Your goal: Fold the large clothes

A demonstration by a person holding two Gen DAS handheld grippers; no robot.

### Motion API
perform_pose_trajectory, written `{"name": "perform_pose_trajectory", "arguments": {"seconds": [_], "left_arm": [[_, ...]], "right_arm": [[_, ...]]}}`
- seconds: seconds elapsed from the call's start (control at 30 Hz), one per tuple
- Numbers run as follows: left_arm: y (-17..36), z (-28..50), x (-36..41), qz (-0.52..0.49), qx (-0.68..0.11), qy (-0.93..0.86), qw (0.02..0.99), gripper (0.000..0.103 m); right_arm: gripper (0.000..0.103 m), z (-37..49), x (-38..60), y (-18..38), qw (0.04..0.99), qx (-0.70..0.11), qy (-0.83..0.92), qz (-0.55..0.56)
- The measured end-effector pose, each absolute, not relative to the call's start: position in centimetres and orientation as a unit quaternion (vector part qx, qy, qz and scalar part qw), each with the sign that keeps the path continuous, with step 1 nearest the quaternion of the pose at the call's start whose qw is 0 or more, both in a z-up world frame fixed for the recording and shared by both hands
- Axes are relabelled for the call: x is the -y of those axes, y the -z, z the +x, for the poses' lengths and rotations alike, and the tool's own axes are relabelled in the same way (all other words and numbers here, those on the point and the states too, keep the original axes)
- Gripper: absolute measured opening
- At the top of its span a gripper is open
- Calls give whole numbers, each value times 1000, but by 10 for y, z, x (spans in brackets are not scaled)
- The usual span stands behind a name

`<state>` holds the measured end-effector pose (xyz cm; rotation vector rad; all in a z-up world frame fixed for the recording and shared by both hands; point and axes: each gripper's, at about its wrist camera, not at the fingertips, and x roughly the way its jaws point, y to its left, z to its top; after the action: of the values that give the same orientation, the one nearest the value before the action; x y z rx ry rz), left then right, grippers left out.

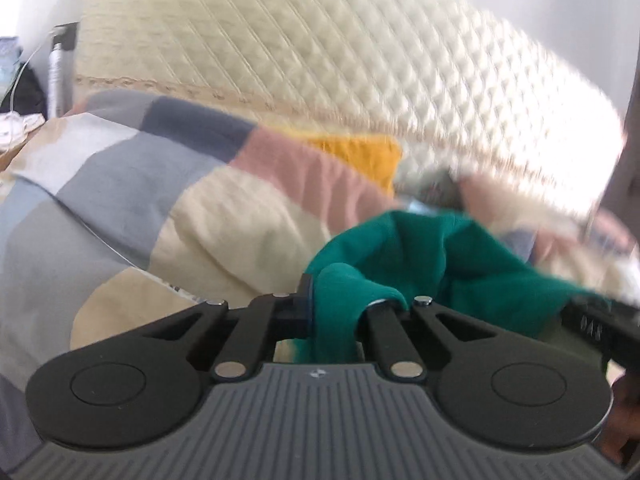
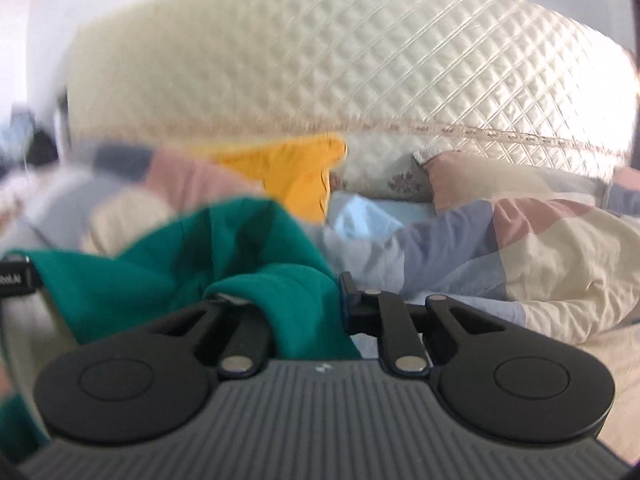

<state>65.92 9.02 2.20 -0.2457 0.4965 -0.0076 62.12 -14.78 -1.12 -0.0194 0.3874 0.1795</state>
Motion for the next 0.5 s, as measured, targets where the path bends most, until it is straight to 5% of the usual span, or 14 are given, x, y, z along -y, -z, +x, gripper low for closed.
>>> {"name": "perform_pose_trajectory", "arguments": {"seconds": [0.3, 0.5], "left_arm": [[-102, 522, -105, -151, -166, 57, 973, 5], [-110, 383, -99, -174, -146, 76, 971, 5]], "right_arm": [[12, 505, 184, -61, 988, -86, -130, 19], [11, 382, 212, -79, 988, -46, -143, 32]]}}
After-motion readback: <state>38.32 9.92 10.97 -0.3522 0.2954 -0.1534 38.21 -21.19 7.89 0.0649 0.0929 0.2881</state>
